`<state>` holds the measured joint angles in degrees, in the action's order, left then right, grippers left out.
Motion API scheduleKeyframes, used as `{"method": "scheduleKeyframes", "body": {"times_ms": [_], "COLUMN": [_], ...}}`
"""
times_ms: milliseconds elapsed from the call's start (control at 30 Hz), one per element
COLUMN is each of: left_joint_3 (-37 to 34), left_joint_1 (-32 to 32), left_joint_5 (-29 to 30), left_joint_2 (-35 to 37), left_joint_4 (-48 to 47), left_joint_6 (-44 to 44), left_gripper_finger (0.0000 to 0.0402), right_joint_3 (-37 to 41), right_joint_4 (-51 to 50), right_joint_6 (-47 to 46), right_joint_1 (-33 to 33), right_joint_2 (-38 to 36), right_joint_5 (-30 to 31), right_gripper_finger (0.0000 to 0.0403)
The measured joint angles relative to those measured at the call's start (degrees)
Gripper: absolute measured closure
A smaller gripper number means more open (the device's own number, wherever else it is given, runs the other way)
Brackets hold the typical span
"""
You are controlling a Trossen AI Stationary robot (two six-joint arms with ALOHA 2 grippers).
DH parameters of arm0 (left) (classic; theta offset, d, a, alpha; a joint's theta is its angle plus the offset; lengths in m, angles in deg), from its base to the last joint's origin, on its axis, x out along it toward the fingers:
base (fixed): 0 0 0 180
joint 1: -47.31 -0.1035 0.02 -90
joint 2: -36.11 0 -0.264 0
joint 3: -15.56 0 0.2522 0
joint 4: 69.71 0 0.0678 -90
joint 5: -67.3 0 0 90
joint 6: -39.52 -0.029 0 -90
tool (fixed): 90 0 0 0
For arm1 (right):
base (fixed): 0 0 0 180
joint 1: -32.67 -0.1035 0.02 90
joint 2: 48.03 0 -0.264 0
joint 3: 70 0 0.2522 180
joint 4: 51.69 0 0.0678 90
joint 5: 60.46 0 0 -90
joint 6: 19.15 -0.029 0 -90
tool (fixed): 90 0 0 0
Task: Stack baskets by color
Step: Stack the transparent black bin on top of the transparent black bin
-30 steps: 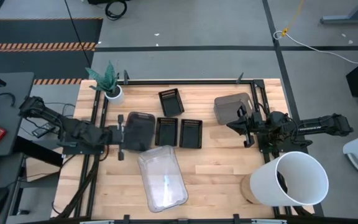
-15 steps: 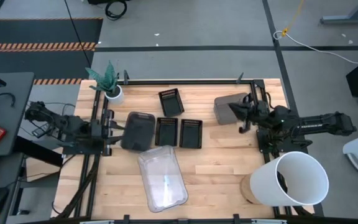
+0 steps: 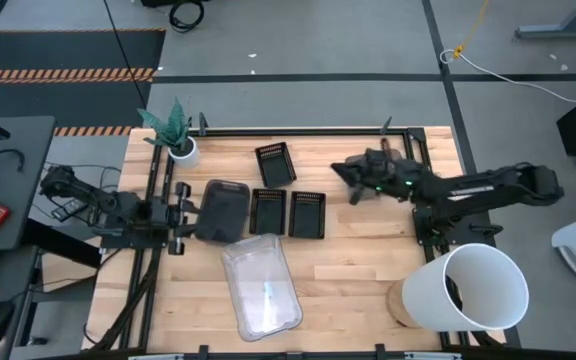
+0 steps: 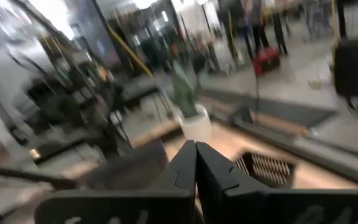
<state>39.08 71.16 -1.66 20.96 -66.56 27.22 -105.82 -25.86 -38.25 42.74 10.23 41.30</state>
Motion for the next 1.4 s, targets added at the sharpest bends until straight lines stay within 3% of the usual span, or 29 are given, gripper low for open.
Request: {"method": "scheduleKeyframes", "body": {"times_ms": [233,400,667,867,967,1133,1400], "left_joint_3": [0.6,0.6,0.6,0.7,0.7,0.7,0.7], "left_joint_1": [0.0,0.0,0.0,0.0,0.0,0.0,0.0], "left_joint_5": [-0.1,0.8,1.2,1.4,1.4,2.5,3.3], "left_joint_2": [0.0,-0.1,-0.1,-0.2,-0.2,-0.2,-0.2], "left_joint_4": [-0.6,-1.5,-1.5,-1.5,-1.5,-1.4,-1.4], "left_joint_6": [6.4,10.1,11.2,11.4,11.2,9.7,10.0], "left_gripper_finger": [0.0285,0.0285,0.0285,0.0285,0.0285,0.0285,0.0285], "right_joint_3": [-11.6,-19.7,-29.3,-33.9,-36.6,-39.2,-40.5], "right_joint_4": [-26.1,-47.1,-72.0,-81.1,-85.0,-89.2,-89.5], "right_joint_6": [-6.6,-6.8,-11.7,-13.8,-13.8,-12.2,-9.2], "right_joint_1": [1.4,1.4,2.8,6.0,7.8,10.4,13.7], "right_joint_2": [9.8,13.8,19.0,22.3,24.8,30.0,36.3], "right_joint_5": [-1.1,4.5,7.9,6.5,4.4,3.2,-2.4], "right_gripper_finger": [0.0393,0.0388,0.0304,0.0212,0.0185,0.0178,0.0203]}}
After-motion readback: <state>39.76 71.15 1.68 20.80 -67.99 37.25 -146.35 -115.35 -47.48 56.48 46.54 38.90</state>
